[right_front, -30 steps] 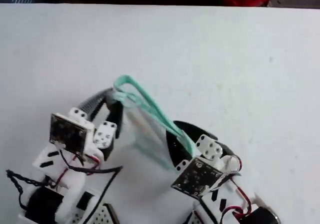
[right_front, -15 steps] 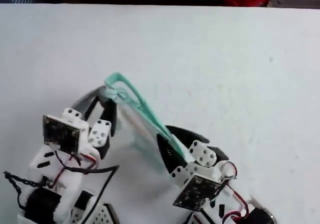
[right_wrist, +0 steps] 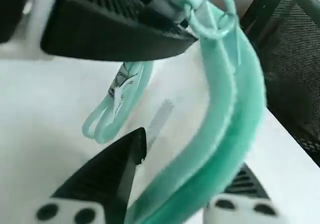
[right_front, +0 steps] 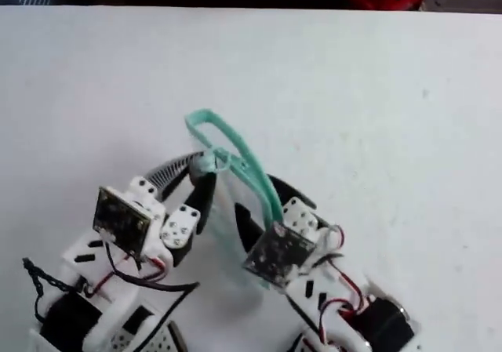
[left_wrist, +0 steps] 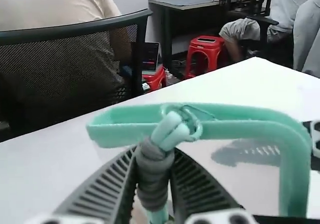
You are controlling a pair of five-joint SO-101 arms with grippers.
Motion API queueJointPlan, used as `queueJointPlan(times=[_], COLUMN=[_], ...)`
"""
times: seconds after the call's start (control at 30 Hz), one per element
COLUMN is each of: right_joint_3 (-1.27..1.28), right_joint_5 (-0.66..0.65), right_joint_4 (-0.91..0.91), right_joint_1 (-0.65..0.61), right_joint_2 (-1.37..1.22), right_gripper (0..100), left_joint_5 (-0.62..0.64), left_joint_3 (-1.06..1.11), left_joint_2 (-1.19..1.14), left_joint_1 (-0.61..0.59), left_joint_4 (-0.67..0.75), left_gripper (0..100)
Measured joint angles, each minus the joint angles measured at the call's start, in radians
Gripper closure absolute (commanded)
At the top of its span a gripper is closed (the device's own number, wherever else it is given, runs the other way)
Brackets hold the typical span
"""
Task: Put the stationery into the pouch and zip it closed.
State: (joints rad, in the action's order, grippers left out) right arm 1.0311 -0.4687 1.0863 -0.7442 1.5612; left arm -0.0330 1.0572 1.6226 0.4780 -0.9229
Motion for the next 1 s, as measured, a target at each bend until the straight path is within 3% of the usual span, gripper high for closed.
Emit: queueJointPlan(times=[0.1,0.2,0.27,0.43,0.7,1.0], right_joint_3=[-0.046,-0.129,-0.147,-0.17,-0.186,-0.215], right_joint_5=[0.071,0.087,0.068,-0.135,-0.43,-0.488], right_joint_4=[-0.055,-0.071,-0.074,0.006,0.18,0.285], right_joint_1=[0.041,0.051,0.018,-0.083,-0.196,-0.264], right_joint_2=[-0.031,-0.038,-0.064,-0.091,0.012,0.031], right_gripper=[85.4,99.5,97.4,97.8,97.8,97.8], left_joint_5=[0.0,0.0,0.0,0.0,0.0,0.0], left_joint_3=[0.0,0.0,0.0,0.002,0.0,0.002], left_joint_2=[0.0,0.0,0.0,0.0,0.002,0.002], left_joint_1=[0.0,0.0,0.002,-0.009,-0.144,-0.245], left_joint_4=[0.0,0.0,0.0,-0.002,0.0,0.038], left_gripper=[98,98,98,98,98,98])
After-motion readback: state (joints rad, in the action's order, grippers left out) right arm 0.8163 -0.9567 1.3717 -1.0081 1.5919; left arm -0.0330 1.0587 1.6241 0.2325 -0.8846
